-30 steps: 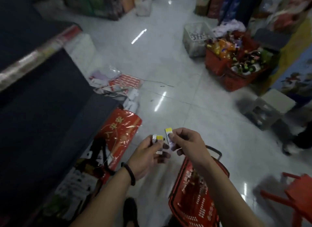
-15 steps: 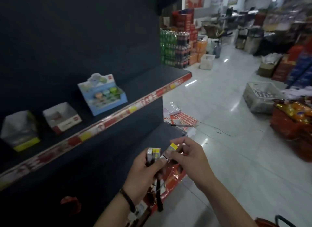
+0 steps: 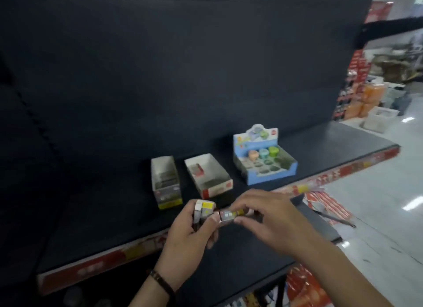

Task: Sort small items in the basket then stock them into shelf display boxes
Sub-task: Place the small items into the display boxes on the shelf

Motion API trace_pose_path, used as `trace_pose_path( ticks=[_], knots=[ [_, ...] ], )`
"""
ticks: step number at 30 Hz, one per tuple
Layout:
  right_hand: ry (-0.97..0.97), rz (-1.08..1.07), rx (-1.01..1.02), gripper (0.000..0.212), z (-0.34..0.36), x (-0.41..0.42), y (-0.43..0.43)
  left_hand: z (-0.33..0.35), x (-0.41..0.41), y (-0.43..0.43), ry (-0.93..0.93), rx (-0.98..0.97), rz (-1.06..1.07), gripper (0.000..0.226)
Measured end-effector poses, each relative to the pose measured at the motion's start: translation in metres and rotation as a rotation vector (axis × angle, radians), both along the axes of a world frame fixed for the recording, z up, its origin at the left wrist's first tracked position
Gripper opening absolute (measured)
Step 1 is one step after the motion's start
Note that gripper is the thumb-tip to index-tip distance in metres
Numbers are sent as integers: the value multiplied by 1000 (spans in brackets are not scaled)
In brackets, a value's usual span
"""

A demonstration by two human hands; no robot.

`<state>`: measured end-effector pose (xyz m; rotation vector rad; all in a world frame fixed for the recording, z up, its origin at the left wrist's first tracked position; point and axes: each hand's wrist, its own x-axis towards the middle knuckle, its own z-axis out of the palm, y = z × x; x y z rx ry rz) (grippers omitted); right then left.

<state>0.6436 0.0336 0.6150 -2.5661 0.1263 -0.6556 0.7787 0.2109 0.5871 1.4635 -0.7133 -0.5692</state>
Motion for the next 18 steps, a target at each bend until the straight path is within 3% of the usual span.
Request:
trace_pose_path(
  ticks=[5,9,13,18],
  knots=[
    [-51,55,36,8,22,80,-16,10,51,21,-217,61,480,13],
    [39,124,-12,4,41,152,-22,11,90,35,-328,195,755,24],
    [166,181,-51,3,57,217,-18,-1,114,34,-359,188,662,34],
    [361,129,-262,6,60,265,-5,-8,123,36,-307,151,521,45]
  ],
)
